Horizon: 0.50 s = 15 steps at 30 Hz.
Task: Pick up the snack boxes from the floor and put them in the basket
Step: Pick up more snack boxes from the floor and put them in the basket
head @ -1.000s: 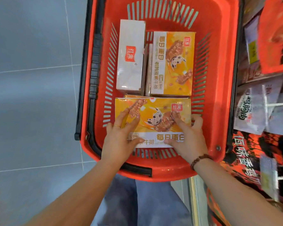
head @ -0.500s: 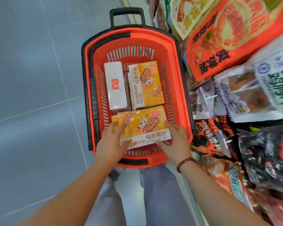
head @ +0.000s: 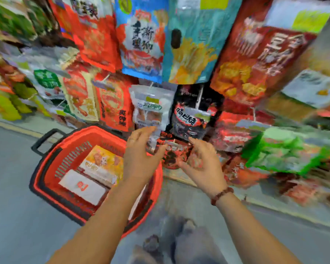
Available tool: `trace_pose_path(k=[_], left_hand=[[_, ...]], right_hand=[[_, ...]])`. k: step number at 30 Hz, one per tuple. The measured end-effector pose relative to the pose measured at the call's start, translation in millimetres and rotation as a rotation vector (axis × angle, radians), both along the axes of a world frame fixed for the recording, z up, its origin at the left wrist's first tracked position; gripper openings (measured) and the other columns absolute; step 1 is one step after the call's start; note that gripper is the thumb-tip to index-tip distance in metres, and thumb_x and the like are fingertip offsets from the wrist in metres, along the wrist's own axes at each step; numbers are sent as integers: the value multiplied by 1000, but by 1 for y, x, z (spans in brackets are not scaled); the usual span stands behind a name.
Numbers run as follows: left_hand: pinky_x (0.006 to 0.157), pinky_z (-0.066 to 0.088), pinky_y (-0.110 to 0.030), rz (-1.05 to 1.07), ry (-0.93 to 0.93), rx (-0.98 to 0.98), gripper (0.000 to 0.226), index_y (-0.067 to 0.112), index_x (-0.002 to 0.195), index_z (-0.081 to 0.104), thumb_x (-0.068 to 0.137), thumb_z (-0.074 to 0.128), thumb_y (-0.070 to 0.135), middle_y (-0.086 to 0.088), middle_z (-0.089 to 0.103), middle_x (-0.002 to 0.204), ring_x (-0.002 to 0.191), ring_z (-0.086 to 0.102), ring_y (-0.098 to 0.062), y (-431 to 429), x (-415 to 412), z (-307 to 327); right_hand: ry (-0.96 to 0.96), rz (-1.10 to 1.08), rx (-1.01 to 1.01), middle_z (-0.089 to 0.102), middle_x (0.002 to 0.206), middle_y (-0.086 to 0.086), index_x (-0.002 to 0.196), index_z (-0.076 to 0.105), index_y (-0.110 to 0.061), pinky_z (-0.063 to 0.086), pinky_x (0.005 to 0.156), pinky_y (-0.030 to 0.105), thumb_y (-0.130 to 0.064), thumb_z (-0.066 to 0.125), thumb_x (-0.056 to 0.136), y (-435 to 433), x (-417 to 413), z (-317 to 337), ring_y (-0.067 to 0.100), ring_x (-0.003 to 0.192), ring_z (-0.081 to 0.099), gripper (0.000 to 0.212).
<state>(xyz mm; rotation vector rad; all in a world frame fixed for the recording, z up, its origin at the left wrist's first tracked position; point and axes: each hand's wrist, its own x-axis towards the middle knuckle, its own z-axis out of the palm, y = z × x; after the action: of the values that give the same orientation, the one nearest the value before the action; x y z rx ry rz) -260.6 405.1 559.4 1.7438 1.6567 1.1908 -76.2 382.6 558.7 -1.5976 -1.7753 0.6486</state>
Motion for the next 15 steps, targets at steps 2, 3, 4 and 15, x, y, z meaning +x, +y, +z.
trace_pose_path(k=[2,3,4,15], left_hand=[[95,38,-25,-118,19,60,51,19,119,59,71,70,34,3,53,114,111,46,-11,1,33,20],[96,38,-24,-179,14,76,50,21,118,59,72,71,34,3,53,114,110,46,-9,-1,51,28],[96,40,-25,-245,-3,75,49,24,119,59,72,72,35,3,53,116,110,46,-8,-4,70,36],[97,33,-17,-943,-31,172,51,21,117,62,70,66,39,-4,59,119,118,50,-19,-137,295,89]], right_hand=[[32,-156,40,49,121,5,131,51,-18,26,97,5,-34,74,68,-24,29,23,-1,110,37,69],[47,-228,63,49,122,4,131,51,-18,27,97,5,-34,73,68,-38,45,34,-1,110,38,69],[45,-291,89,49,122,4,130,51,-18,26,97,4,-33,73,68,-51,61,42,-1,111,38,68],[-12,-1023,221,43,118,-3,129,49,-20,42,96,33,-30,77,73,-298,217,90,15,116,44,63]])
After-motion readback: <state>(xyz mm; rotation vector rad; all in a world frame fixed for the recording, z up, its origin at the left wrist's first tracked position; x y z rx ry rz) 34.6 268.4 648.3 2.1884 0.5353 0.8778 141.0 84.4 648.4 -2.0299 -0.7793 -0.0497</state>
